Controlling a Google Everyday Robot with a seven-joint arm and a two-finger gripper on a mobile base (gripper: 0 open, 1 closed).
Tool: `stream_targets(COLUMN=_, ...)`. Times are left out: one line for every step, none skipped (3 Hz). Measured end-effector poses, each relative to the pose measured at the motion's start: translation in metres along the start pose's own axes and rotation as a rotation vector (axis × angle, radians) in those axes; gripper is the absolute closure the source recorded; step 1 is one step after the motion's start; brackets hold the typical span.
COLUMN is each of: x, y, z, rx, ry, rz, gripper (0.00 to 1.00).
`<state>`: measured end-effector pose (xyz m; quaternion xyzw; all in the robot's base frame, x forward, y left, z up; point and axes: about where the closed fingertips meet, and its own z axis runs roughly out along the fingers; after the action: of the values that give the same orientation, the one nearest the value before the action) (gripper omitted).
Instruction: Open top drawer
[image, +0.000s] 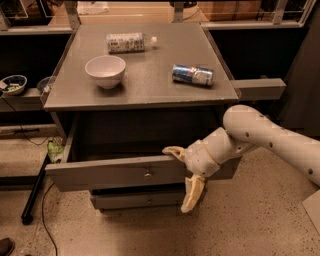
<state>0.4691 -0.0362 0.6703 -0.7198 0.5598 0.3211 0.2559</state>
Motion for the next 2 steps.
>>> stream_targets(x=-0.0013, y=0.0136, z=-0.0006, rx=-0.02, ry=-0.049, rz=-0.027, gripper=0.0)
stream_targets(x=-0.0028, y=0.0199, z=-0.0025, rx=-0.027, ry=-0.063, rz=-0.033, gripper=0.0)
